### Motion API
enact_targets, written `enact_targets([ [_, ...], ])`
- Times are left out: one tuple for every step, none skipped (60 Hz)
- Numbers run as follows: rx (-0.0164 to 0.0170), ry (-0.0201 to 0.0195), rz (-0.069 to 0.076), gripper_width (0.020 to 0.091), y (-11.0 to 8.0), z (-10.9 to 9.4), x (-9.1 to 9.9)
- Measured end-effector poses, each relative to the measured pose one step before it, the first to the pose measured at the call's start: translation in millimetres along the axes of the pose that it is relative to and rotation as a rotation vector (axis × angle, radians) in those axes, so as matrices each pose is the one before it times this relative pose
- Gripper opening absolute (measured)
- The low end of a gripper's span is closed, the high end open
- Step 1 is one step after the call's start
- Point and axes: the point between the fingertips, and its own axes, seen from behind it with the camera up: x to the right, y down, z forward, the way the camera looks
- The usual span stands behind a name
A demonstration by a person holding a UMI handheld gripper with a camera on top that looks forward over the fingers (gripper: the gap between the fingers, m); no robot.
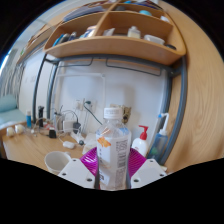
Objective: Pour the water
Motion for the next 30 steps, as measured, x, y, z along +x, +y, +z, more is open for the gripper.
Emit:
enact_targets([
  [0.00168,0.00092,0.0487,0.036,2.74,-5.01,2.92],
  [0.00677,-0.01138,0.0256,0.0361,-2.22,8.59,-1.43],
  [0.00547,-0.00621,0.0321,0.036,2.13,-0.84,0.87],
  [0.00636,-0.00635,0.0276,0.036,1.7,-0.89,1.0],
  [0.00622,-0.00554,0.0247,0.0359,1.95,-1.05,1.16],
  [0.00588,-0.00309,0.0232,0.0359,1.67,-1.13,1.93],
  [0.00631,-0.0009,0.0213,0.0359,2.41,-1.07,2.23],
  [0.00221,-0.0008,0.016,0.0358,0.56,-3.37,6.01],
  [0.00584,-0.00101,0.007,0.036,0.42,6.85,-6.99],
  [0.00209,-0.00077,0.0058,0.036,2.18,0.05,0.96],
  [0.00125,0.00003,0.0018,0.0359,2.12,0.04,0.82],
  [0.00007,0.00253,-0.0003,0.0359,2.55,-0.38,1.6],
  [-0.0005,0.00464,-0.0015,0.0359,2.78,-0.24,1.39],
  [-0.00187,0.00364,-0.0037,0.0359,3.39,-0.05,1.0],
  [-0.00327,0.00224,-0.0061,0.0359,4.01,0.4,-0.63],
  [-0.00204,0.00087,-0.0068,0.0363,3.43,0.75,-0.25],
  [0.00124,-0.00434,-0.0061,0.0367,4.54,-2.85,5.22],
  [-0.00296,0.00603,-0.0113,0.0368,-0.6,5.14,-4.73],
  [-0.00403,0.00279,-0.0076,0.0368,4.0,1.55,-0.46],
  [-0.00439,0.0023,-0.0063,0.0367,5.01,1.38,0.22],
  [-0.00596,0.00256,-0.0037,0.038,5.26,1.49,0.37],
  [0.00525,0.00044,0.0016,0.0375,-0.62,-2.44,-0.71],
  [0.02762,-0.0027,0.004,0.0372,-2.38,0.45,-0.23],
  [-0.00398,-0.00059,0.0059,0.0373,4.19,1.01,0.94],
  [0.00473,-0.00264,0.0012,0.0374,-2.01,-1.07,4.83],
  [0.00456,0.00119,0.006,0.0372,-0.22,0.76,0.3],
  [-0.00446,0.00239,0.0046,0.0372,1.25,-0.69,1.06],
  [0.00375,0.00099,0.0044,0.0372,-0.9,-0.51,0.74],
  [-0.0003,0.00149,0.0044,0.0372,0.14,-0.43,0.18],
  [0.00098,0.00088,0.0021,0.0372,-0.25,-0.1,0.44],
])
